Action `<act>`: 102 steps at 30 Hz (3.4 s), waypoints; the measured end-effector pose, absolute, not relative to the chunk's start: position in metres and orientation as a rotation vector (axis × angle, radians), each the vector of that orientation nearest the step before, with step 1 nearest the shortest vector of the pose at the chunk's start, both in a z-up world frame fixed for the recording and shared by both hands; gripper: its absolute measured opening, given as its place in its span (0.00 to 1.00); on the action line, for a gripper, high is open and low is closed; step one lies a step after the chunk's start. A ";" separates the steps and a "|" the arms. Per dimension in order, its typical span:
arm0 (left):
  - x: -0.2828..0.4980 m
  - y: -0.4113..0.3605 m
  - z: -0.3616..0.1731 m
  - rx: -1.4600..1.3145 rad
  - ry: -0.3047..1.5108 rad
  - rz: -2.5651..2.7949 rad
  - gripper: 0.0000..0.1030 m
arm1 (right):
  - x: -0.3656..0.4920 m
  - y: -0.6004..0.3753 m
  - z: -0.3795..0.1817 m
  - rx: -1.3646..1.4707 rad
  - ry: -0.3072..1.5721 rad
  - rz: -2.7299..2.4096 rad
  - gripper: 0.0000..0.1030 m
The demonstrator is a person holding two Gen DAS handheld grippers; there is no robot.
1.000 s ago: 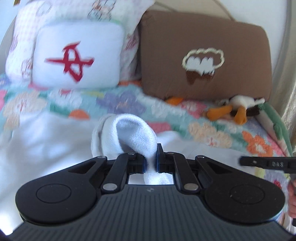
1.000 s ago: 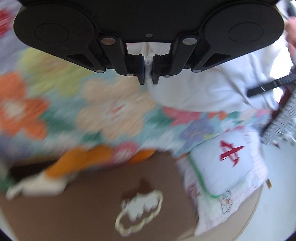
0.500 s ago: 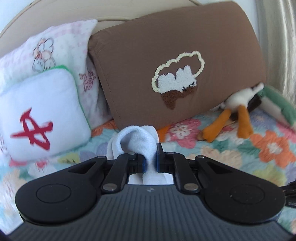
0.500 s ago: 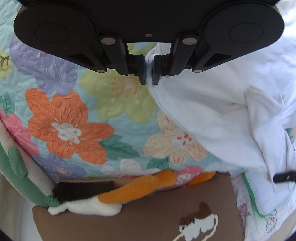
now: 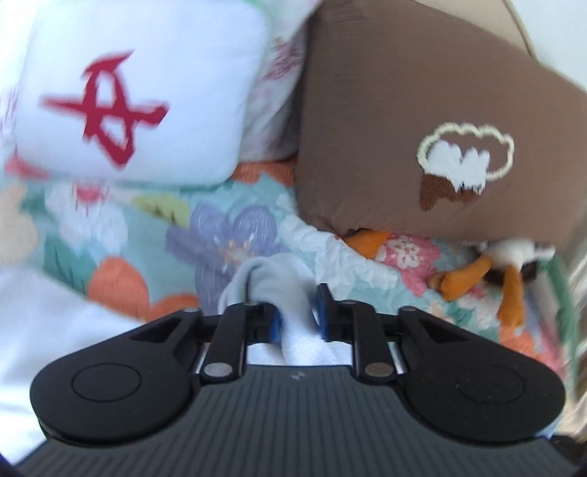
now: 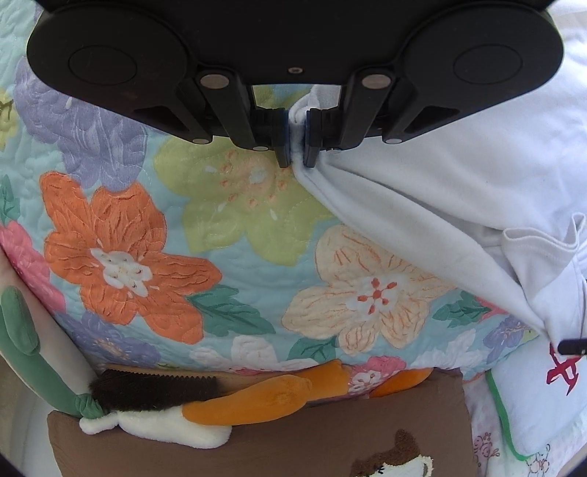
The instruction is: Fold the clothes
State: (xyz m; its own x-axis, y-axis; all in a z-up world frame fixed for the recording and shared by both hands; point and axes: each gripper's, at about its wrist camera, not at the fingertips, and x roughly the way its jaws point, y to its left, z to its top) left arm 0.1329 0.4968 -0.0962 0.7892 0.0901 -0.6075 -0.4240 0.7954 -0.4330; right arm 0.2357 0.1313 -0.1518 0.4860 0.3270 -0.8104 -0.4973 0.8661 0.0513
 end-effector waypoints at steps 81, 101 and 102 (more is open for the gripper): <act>0.063 0.573 -0.005 -0.597 0.205 0.433 0.02 | 0.264 0.175 -0.102 0.083 0.672 0.734 0.15; 0.208 0.604 -0.074 -0.806 0.387 0.497 0.52 | 0.317 0.150 -0.146 0.246 0.894 0.659 0.54; 0.204 0.603 -0.081 -0.815 0.412 0.470 0.53 | 0.316 0.150 -0.149 0.260 0.898 0.671 0.54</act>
State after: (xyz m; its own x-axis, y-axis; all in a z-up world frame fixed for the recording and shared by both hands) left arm 0.2036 0.6031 -0.0806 0.8215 0.2378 -0.5183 -0.5449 0.5949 -0.5908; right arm 0.3160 0.1498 -0.1488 0.4383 0.6366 -0.6345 -0.4280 0.7686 0.4755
